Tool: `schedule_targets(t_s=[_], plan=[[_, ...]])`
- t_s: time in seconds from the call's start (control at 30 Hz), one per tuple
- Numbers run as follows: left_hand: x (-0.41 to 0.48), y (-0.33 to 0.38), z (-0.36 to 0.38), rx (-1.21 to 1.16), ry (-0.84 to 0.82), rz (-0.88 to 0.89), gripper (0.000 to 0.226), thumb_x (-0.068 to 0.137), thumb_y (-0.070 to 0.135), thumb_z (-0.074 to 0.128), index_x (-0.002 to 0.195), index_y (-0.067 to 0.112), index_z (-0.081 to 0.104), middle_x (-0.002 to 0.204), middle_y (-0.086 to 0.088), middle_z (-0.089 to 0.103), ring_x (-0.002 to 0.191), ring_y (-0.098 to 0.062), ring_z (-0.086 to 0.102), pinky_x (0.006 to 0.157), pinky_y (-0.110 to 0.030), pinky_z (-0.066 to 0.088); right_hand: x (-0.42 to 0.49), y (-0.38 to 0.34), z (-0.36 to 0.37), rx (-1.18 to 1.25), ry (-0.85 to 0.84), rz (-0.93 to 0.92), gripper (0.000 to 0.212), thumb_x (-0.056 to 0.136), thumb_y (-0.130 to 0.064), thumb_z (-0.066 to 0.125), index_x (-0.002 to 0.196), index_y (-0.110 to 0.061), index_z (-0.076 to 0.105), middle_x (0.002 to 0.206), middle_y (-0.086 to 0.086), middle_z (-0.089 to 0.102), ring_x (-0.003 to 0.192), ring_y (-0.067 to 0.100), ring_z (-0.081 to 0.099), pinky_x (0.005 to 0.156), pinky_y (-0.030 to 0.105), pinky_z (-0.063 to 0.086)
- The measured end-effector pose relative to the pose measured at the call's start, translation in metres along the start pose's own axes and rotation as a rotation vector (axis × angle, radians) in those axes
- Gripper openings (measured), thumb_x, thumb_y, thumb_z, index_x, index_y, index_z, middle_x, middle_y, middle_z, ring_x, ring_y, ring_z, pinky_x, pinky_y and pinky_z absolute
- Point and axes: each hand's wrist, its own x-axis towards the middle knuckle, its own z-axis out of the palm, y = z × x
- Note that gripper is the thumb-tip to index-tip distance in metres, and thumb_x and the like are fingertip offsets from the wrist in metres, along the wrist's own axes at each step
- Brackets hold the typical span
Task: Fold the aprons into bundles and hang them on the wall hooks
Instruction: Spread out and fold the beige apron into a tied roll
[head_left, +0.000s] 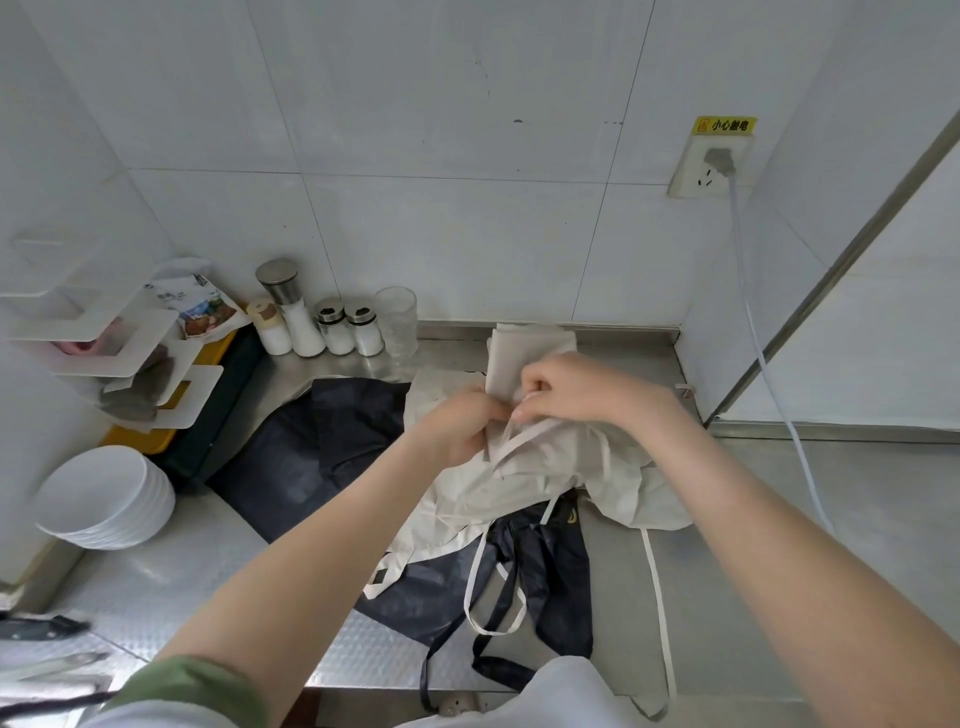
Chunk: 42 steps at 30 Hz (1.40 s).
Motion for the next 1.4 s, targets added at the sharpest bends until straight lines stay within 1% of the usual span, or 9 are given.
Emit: schedule_targets(t_s=[0.13, 0.23, 0.53, 0.63, 0.8, 0.9, 1.1, 1.27, 1.4], plan=[[-0.004, -0.003, -0.014, -0.01, -0.064, -0.056, 0.04, 0.078, -0.009, 0.056, 0.117, -0.004, 0.06, 0.104, -0.015, 0.066, 0.094, -0.028, 0.064, 0.083, -0.036, 0.049, -0.003, 0.024, -0.005, 0.292, 0.089, 0.028, 0.031, 0.092, -0.03, 0.061, 0.065, -0.019, 0.05, 0.056, -0.005, 0.055, 0.051, 0.01, 0.05, 0.057, 0.025, 0.04], [-0.005, 0.0, -0.02, -0.14, -0.089, -0.071, 0.026, 0.09, -0.006, 0.053, 0.112, 0.001, 0.063, 0.105, -0.01, 0.07, 0.092, -0.022, 0.068, 0.077, -0.032, 0.056, -0.006, 0.038, -0.005, 0.385, 0.133, 0.049, 0.03, 0.097, -0.027, 0.053, 0.07, -0.015, 0.057, 0.055, -0.003, 0.053, 0.044, 0.006, 0.044, 0.058, 0.028, 0.04], [-0.008, 0.01, -0.024, -0.392, -0.067, -0.07, 0.031, 0.084, 0.001, 0.057, 0.114, 0.004, 0.063, 0.106, -0.007, 0.07, 0.096, -0.022, 0.068, 0.088, -0.036, 0.054, 0.001, 0.059, 0.013, 0.609, 0.297, 0.066, 0.028, 0.101, -0.014, 0.045, 0.074, -0.009, 0.053, 0.074, 0.003, 0.058, 0.066, 0.011, 0.053, 0.066, 0.019, 0.045], [-0.004, 0.013, -0.018, -0.401, -0.022, -0.022, 0.037, 0.087, 0.0, 0.056, 0.123, 0.004, 0.059, 0.105, -0.005, 0.071, 0.093, -0.02, 0.069, 0.08, -0.033, 0.057, 0.005, 0.066, 0.017, 0.631, 0.26, 0.062, 0.025, 0.096, -0.02, 0.052, 0.079, -0.003, 0.061, 0.083, 0.011, 0.065, 0.083, 0.024, 0.059, 0.085, 0.038, 0.045], [0.004, 0.015, -0.016, -0.388, 0.116, 0.011, 0.042, 0.096, 0.034, 0.056, 0.129, 0.008, 0.056, 0.117, -0.005, 0.069, 0.108, -0.02, 0.065, 0.097, -0.037, 0.049, -0.005, 0.069, 0.011, 0.772, 0.156, -0.006, 0.052, 0.089, -0.044, 0.04, 0.055, -0.009, 0.056, 0.081, 0.008, 0.066, 0.087, 0.019, 0.061, 0.094, 0.034, 0.038], [0.007, 0.014, -0.017, -0.379, 0.149, 0.018, 0.055, 0.092, 0.054, 0.052, 0.128, 0.013, 0.056, 0.123, -0.003, 0.066, 0.114, -0.019, 0.062, 0.106, -0.039, 0.044, -0.004, 0.07, 0.012, 0.654, 0.091, 0.191, 0.067, 0.096, -0.061, 0.026, 0.078, -0.011, 0.067, 0.093, 0.004, 0.069, 0.093, 0.018, 0.062, 0.091, 0.028, 0.041], [0.008, 0.02, 0.001, -0.237, 0.188, 0.007, 0.054, 0.09, 0.059, 0.052, 0.116, 0.013, 0.06, 0.111, -0.004, 0.071, 0.103, -0.019, 0.067, 0.094, -0.036, 0.051, 0.003, 0.052, 0.022, 1.053, 0.143, 0.094, 0.023, 0.093, -0.024, 0.059, 0.11, -0.01, 0.065, 0.103, 0.003, 0.071, 0.093, 0.018, 0.066, 0.08, 0.026, 0.052], [0.009, 0.026, 0.009, -0.087, 0.376, 0.063, 0.059, 0.092, 0.06, 0.047, 0.113, 0.007, 0.059, 0.102, -0.006, 0.069, 0.094, -0.022, 0.067, 0.087, -0.036, 0.054, 0.007, 0.044, 0.034, 1.131, 0.094, -0.008, 0.05, 0.083, -0.001, 0.067, 0.129, -0.013, 0.051, 0.119, -0.001, 0.066, 0.107, 0.012, 0.064, 0.081, 0.021, 0.052], [0.009, 0.026, 0.008, -0.078, 0.411, 0.04, 0.059, 0.092, 0.064, 0.041, 0.109, 0.011, 0.058, 0.101, -0.004, 0.068, 0.094, -0.02, 0.065, 0.088, -0.037, 0.053, 0.014, 0.04, 0.044, 1.183, 0.218, 0.026, 0.049, 0.085, -0.011, 0.069, 0.13, -0.01, 0.048, 0.126, 0.007, 0.063, 0.11, 0.018, 0.063, 0.093, 0.033, 0.051]])
